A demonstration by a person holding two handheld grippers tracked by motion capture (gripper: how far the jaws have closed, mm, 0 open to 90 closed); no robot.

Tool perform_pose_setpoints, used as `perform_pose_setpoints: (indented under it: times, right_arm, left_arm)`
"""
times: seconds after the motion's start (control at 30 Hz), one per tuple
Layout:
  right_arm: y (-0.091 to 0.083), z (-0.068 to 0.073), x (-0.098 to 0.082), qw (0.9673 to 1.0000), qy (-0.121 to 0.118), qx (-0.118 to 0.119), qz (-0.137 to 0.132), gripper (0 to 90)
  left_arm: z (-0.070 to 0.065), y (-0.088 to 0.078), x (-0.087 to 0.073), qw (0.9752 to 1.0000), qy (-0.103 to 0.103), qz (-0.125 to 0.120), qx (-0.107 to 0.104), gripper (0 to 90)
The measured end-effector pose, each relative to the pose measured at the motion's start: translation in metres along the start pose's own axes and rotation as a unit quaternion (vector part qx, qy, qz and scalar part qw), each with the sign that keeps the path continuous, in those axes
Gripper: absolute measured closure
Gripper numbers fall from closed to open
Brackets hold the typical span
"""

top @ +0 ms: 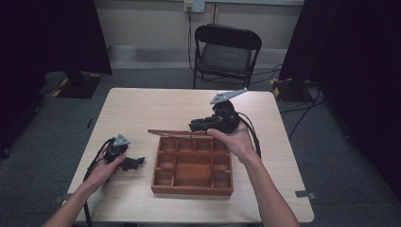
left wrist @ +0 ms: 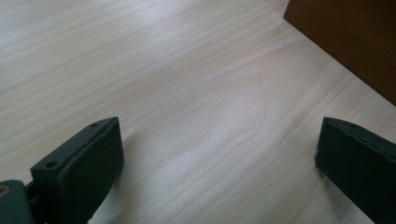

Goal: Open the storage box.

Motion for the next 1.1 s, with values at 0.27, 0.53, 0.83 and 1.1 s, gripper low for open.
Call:
perform_pose_setpoints:
  times: [0.27,0.53,0.83,1.1]
  right_arm:
    - [0.0,-0.0001,0.0,1.0,0.001,0.0,0.0,77.8]
    - [0.0,-0.0002,-0.0002,1.0,0.001,0.0,-0.001,77.5]
    - [0.0,0.0001,-0.0001,1.0,-0.001,-0.003,0.0,76.7]
    - [0.0001,0.0,-0.0004,1.0,-0.002,-0.003,-0.001,76.6]
  left_arm:
    - [0.0,0.0,0.0,1.0,0.0,0.0,0.0,0.6]
    - [0.0,0.0,0.0,1.0,0.0,0.0,0.0,0.6]
    - [0.0,0.0,0.0,1.0,0.0,0.0,0.0,0.6]
    - [-0.0001,0.0,0.0,1.0,-0.001,-0.001,0.0,0.6]
Point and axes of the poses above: each handheld gripper's, and its own axes: y roughly forward along the jaws, x roughly out of its top, z roughly to its left, the point moved 2 cm from there along y, roughly forward along the jaws, and after that the axes turned 6 degrees about y, right-handed, at the moved point
